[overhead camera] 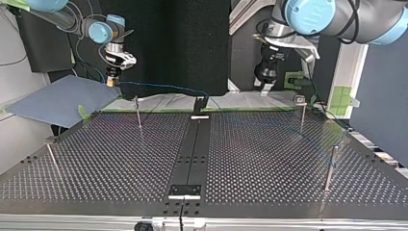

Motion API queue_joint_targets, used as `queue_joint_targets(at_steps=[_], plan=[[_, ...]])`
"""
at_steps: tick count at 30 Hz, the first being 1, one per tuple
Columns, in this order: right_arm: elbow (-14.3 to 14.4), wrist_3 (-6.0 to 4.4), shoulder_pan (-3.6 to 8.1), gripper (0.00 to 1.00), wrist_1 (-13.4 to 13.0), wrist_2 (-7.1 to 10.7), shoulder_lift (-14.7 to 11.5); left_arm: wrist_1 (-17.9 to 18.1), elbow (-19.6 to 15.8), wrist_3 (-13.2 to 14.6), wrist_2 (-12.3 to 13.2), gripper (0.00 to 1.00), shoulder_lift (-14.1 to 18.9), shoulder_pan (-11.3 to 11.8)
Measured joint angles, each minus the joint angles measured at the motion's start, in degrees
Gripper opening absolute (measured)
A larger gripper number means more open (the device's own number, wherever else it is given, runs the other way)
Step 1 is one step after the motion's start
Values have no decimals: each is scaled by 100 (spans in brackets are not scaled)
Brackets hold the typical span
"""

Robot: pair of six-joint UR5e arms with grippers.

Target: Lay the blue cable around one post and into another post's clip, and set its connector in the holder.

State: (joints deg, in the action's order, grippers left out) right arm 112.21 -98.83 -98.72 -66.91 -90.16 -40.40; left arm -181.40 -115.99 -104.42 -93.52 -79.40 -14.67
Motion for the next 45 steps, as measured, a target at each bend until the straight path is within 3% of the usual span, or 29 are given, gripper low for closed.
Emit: queue_joint_targets(at_steps=[15, 22, 36, 45], plan=[[0, -46, 11, 0, 93, -2, 0, 732, -708, -330, -731, 100, -732, -732], [2, -45, 18, 0, 228, -9, -1, 1081, -716, -327, -1055, 100, -1081, -1081], [1, 24, 33, 0, 334, -12, -2, 1813, -73, -158, -1032, 100, -1813, -1813], [0, 77, 16, 0, 263, -21, -8, 2299, -11, 19, -904, 100, -2300, -2301]])
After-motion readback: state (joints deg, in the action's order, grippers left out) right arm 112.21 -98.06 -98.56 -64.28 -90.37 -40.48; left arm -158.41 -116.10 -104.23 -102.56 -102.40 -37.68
